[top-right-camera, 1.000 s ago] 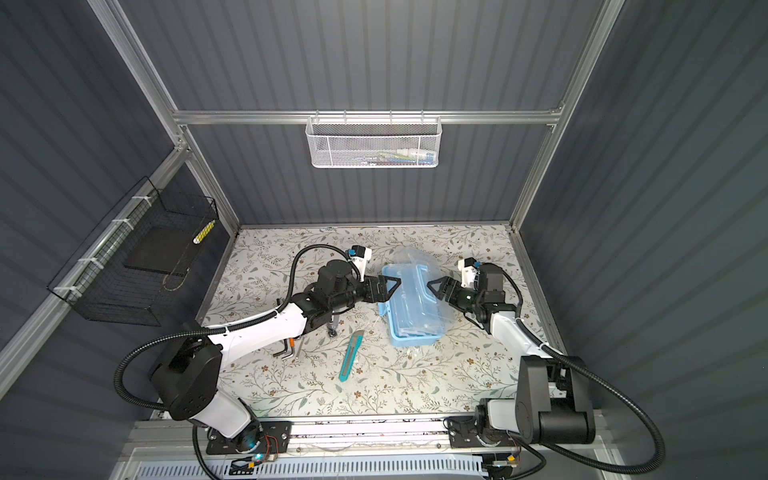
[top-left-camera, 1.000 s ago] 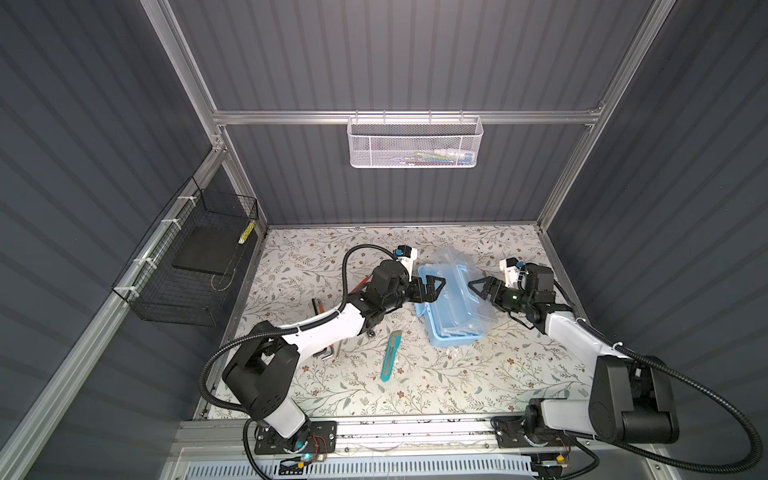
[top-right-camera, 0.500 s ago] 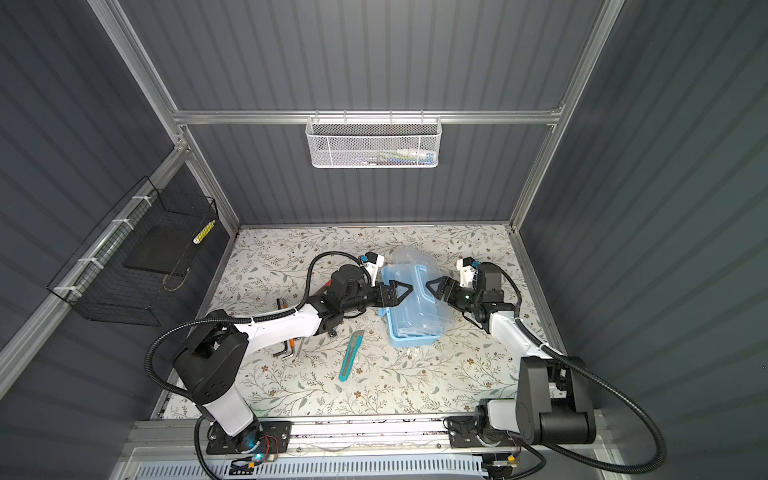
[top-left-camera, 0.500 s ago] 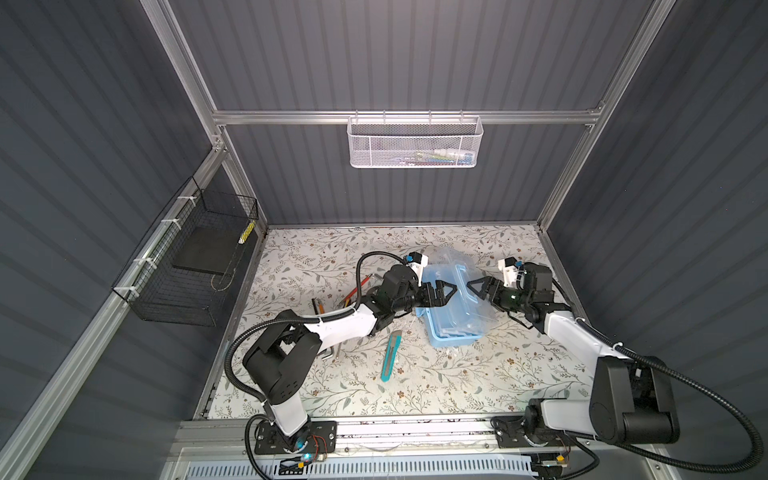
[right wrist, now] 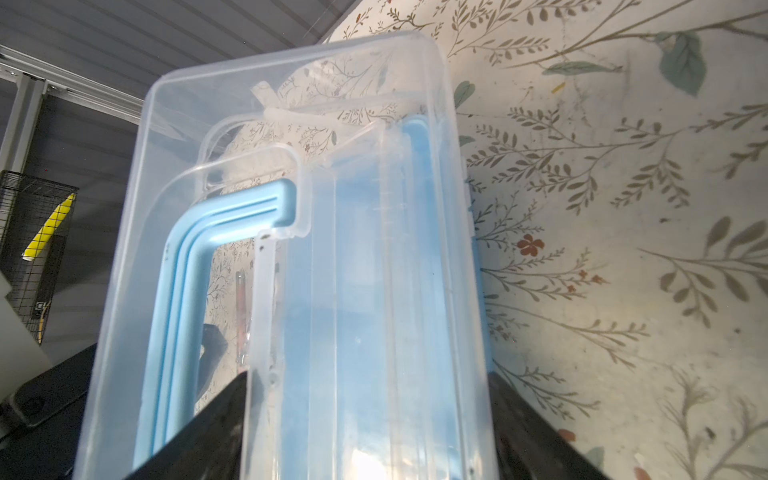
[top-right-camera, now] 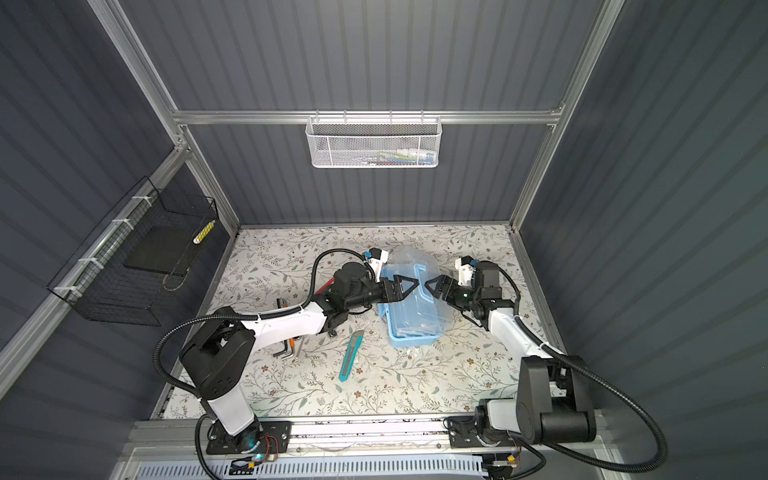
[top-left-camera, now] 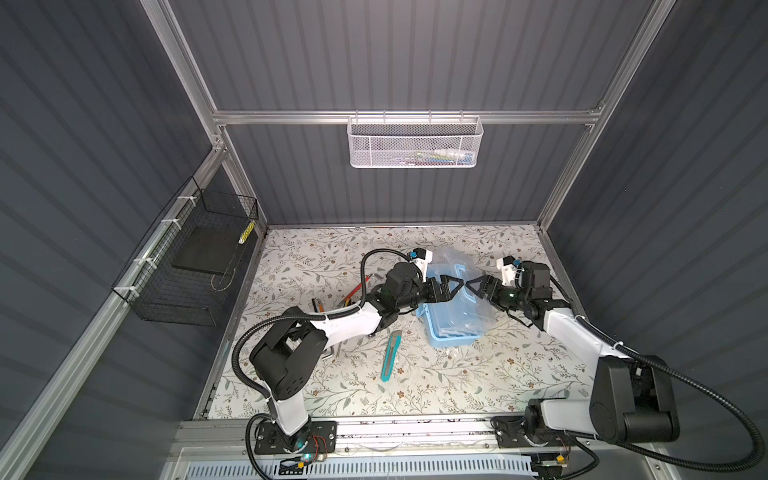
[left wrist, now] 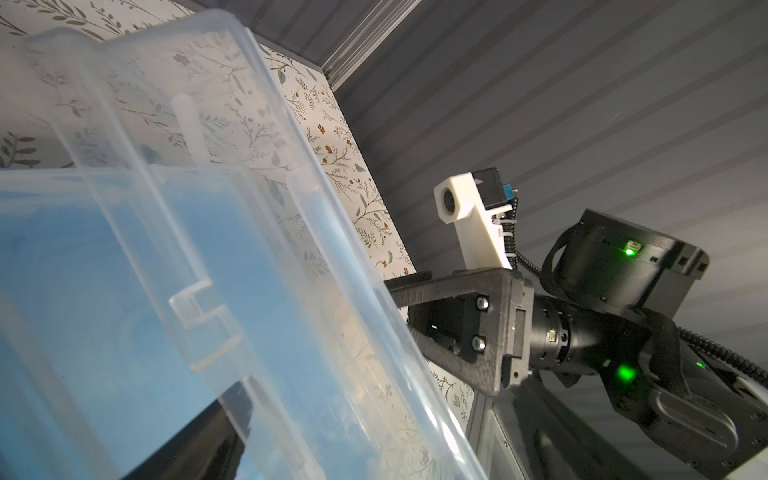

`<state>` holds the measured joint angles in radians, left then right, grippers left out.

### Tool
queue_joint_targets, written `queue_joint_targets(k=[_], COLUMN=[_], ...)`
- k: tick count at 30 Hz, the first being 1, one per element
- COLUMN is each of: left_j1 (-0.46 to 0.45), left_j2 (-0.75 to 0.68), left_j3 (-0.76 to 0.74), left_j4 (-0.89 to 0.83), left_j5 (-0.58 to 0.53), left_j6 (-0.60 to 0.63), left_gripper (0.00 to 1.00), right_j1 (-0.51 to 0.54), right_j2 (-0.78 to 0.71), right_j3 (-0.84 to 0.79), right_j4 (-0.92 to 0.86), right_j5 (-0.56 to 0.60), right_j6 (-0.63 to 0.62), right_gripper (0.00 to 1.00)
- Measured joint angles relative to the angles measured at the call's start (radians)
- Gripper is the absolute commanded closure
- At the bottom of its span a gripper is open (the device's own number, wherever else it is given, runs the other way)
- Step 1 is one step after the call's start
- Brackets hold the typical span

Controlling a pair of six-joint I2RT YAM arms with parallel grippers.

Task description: Pack the tool kit

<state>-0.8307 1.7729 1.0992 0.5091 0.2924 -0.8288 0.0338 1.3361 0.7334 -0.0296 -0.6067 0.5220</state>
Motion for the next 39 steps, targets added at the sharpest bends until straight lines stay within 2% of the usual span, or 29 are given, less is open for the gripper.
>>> queue_joint_targets(k=[7,23,32,39], left_j1=[0.0,0.0,-0.007,-0.035], left_j2=[0.014,0.018,0.031,0.112], left_j3=[0.028,0.098,0.192,0.282], left_j4=[-0.01,-0.014,-0.034,-0.041], left_j5=[0.0,0.015,0.015,0.016], left_j6=[-0.008,-0.013,0.011,0.025], left_gripper=[0.0,0.0,0.0,0.0], right_j1=[-0.001,-0.007,-0.102,-0.175], right_j2=[-0.002,-0.124,-0.198,-0.248], right_j3=[0.032,0.107,0.132,0.132], right_j4=[-0.068,-0.28,-0.335,-0.354], right_j5=[0.055,0.2,0.233,0.211], right_j6=[-0.028,-0.127,-0.154,-0.164], right_gripper=[0.02,0.01,0.01,0.01])
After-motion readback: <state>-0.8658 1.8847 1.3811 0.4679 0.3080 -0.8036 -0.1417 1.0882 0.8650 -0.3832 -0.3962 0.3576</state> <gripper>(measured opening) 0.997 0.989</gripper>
